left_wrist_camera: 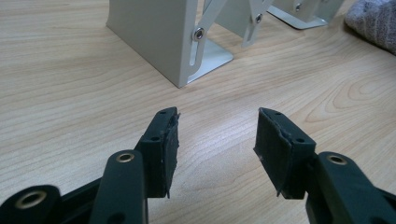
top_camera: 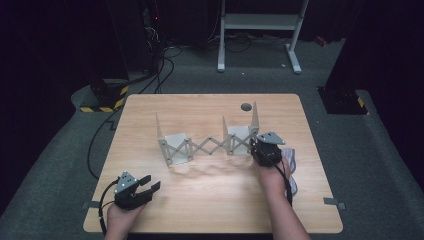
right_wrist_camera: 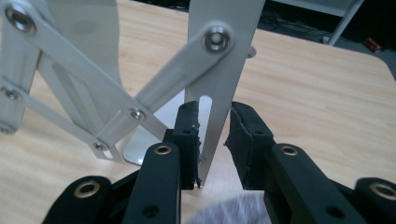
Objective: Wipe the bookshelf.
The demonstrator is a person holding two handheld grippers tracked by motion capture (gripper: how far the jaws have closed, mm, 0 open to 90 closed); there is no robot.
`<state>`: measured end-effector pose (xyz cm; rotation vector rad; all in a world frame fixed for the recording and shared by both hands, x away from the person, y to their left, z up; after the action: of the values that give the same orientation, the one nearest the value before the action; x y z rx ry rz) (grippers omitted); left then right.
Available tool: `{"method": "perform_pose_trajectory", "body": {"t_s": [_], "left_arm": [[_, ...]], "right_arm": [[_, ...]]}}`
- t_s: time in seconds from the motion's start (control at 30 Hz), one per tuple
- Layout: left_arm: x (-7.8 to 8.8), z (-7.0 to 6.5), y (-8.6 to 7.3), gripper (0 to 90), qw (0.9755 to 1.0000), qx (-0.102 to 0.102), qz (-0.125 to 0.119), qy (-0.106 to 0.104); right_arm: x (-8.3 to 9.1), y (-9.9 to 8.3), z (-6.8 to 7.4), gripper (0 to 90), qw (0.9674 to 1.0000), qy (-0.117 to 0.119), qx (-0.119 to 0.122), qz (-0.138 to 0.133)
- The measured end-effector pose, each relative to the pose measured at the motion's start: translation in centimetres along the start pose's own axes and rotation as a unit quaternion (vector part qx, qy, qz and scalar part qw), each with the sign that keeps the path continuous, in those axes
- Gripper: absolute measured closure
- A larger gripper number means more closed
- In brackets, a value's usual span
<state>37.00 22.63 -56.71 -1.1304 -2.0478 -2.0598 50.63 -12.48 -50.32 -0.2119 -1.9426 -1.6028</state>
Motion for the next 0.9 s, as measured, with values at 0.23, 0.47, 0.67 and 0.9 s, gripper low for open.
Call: {"method": "perform_pose_trajectory", "body": {"t_s": [0.23, 0.47, 0.67, 0.9], "left_arm": [[-0.2, 0.0, -0.1, 48.9, 1.0000, -0.001, 0.002, -0.002], [-0.1, -0.1, 0.0, 48.9, 1.0000, 0.000, 0.001, -0.004], [0.0, 0.3, -0.1, 48.9, 1.0000, -0.001, 0.001, 0.002], [0.4, 1.0, 0.1, 48.5, 0.9998, -0.005, 0.001, 0.017]], "right_arm": [[-3.4, 2.8, 0.0, 71.2, 0.9997, -0.020, -0.006, 0.009], [-6.4, 4.3, 0.4, 70.7, 0.9998, -0.017, -0.010, 0.005], [-4.2, 3.3, 1.8, 65.0, 0.9999, -0.002, 0.007, -0.008], [1.6, 3.8, 6.4, 60.1, 0.9955, 0.068, 0.022, -0.063]]}}
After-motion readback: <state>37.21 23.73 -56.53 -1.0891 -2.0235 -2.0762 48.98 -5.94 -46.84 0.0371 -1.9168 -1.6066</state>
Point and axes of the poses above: each handheld gripper's, and its own axes: x roughly backward along the jaws, y roughly out of its top, z roughly to its left, the point moved 10 cm from there along -x, roughly forward along the jaws, and after that the axes turned 2 degrees about y, right-handed, at the moved point
